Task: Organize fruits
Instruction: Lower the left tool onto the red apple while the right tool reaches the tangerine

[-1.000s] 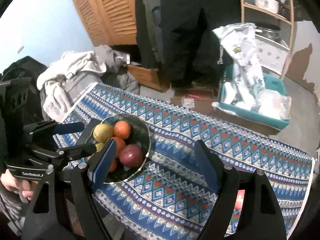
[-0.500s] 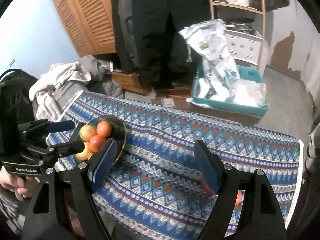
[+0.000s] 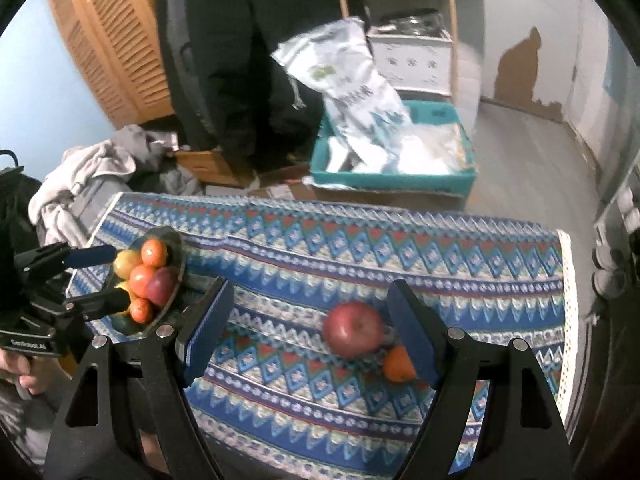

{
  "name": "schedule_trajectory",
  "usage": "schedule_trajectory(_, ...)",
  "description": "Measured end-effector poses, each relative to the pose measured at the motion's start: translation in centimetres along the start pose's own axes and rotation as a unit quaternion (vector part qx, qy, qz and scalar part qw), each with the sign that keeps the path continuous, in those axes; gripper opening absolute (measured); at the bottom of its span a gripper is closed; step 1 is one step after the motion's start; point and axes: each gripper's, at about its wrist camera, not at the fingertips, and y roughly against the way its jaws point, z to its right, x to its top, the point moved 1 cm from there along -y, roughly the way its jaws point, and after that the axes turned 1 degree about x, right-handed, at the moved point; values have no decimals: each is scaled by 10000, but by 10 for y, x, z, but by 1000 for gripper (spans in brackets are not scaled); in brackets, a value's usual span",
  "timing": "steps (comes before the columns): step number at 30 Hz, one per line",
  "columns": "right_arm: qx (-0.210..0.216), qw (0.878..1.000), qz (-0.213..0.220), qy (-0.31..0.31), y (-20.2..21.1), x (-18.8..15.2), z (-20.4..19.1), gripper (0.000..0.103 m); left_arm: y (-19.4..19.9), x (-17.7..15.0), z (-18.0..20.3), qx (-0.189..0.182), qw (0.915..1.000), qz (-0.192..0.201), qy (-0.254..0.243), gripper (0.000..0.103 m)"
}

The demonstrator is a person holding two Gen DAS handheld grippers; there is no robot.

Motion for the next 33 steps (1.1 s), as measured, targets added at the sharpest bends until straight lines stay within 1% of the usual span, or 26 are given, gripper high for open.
schedule_trajectory(5,-39,9999,-112,-123,-7,-13,25,80,-24,1,16,-83,9996,-244,-116,78)
schedule_trajectory(10,-207,9983,-480,-248,-34,-32,54,80,-51,0,33,-52,9985,-455,-304,78)
schedule_trajectory(13,-182,9959,-743,-479,-53,-45,72,80,-67,1,41,-86,9977,-577,-340,78)
schedule_trajectory(17,-289,9928,-997,-590,-71,-59,87,80,-90,0,51,-23,9964,-667,-515,78)
schedule_trajectory(20,-252,9909,-1146,-656,-80,-68,92,80,-105,-3,55,-57,9955,-777,-533,78)
schedule_trajectory(23,-278,9896,-1293,-564,-92,-76,90,80,-119,-5,59,-101,9943,-893,-568,78)
schedule_trajectory(27,-292,9871,-1516,-430,-110,-85,86,80,-133,-7,63,-70,9932,-928,-698,78)
schedule_trajectory(32,-372,9850,-1656,-299,-130,-93,86,79,-147,-8,63,-108,9926,-1005,-678,78)
schedule_trajectory(33,-388,9846,-1686,-265,-135,-95,86,77,-149,-8,64,-136,9925,-1015,-674,78)
